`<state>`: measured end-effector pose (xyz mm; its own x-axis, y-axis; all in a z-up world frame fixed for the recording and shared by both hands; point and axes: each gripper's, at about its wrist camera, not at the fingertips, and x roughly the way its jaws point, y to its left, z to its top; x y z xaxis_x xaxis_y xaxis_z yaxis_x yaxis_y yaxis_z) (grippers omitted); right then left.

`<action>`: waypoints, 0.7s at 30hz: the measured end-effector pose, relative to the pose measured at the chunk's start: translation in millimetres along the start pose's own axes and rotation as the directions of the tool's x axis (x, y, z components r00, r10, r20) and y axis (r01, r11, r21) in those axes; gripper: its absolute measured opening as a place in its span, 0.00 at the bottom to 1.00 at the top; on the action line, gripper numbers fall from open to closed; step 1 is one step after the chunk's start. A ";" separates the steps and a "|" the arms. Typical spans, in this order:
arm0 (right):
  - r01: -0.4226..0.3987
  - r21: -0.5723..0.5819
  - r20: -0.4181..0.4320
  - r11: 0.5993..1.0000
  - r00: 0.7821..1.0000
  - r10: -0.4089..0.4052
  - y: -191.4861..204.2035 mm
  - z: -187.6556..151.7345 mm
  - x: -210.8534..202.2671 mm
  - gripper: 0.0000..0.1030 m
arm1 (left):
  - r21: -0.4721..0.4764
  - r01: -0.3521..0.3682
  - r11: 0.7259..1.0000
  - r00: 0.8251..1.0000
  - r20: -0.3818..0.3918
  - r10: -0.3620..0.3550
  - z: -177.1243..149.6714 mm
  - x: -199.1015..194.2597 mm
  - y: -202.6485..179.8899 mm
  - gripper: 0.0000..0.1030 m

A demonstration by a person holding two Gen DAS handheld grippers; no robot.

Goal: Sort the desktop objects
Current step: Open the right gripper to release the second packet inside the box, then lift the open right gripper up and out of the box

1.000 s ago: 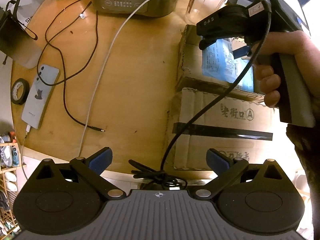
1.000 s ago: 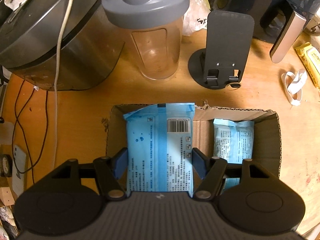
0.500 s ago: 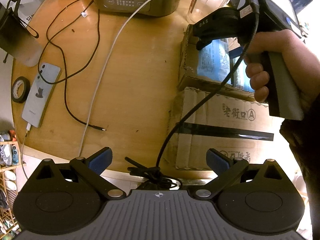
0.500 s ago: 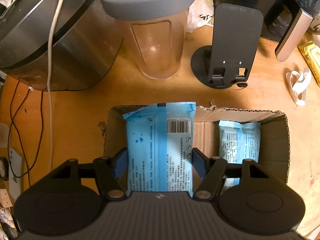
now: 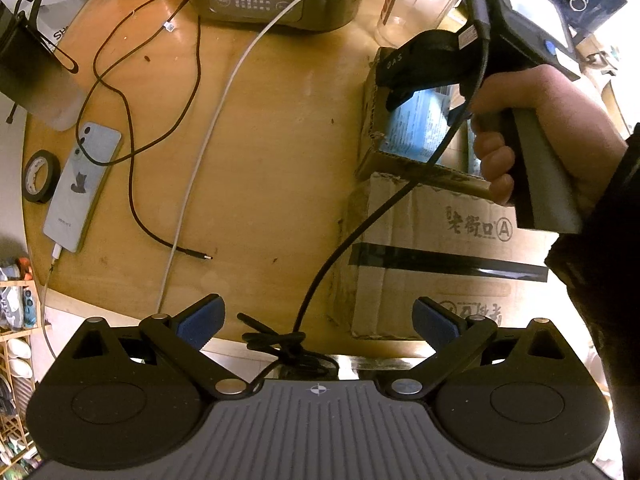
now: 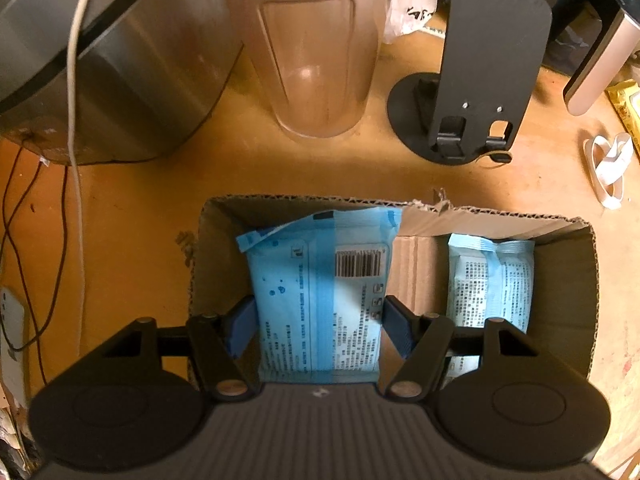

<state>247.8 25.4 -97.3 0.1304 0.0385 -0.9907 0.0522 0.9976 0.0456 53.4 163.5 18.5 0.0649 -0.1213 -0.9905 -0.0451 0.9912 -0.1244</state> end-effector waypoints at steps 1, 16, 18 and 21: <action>0.004 -0.003 -0.003 1.000 1.000 -0.004 0.6 -0.1 2.3 0.65 | -0.001 0.000 1.000 1.000 -0.001 0.000 -0.2 0.2 0.0 1.00; 0.016 -0.025 0.025 1.000 1.000 -0.016 2.0 0.1 1.7 1.00 | 0.006 0.002 1.000 1.000 0.000 -0.002 -2.3 0.4 -2.3 1.00; 0.016 -0.024 0.027 1.000 1.000 -0.015 2.3 0.7 1.1 1.00 | 0.008 0.001 1.000 1.000 0.000 -0.001 -3.1 0.1 -2.5 1.00; 0.013 -0.024 0.029 1.000 0.999 -0.013 2.7 1.3 0.2 1.00 | 0.008 0.000 1.000 1.000 0.002 0.000 -3.9 -0.2 -2.4 1.00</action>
<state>249.3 28.1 -97.2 0.1588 0.0241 -0.9870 0.0304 0.9991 0.0293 49.6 161.0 18.8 0.0665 -0.1212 -0.9904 -0.0369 0.9916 -0.1238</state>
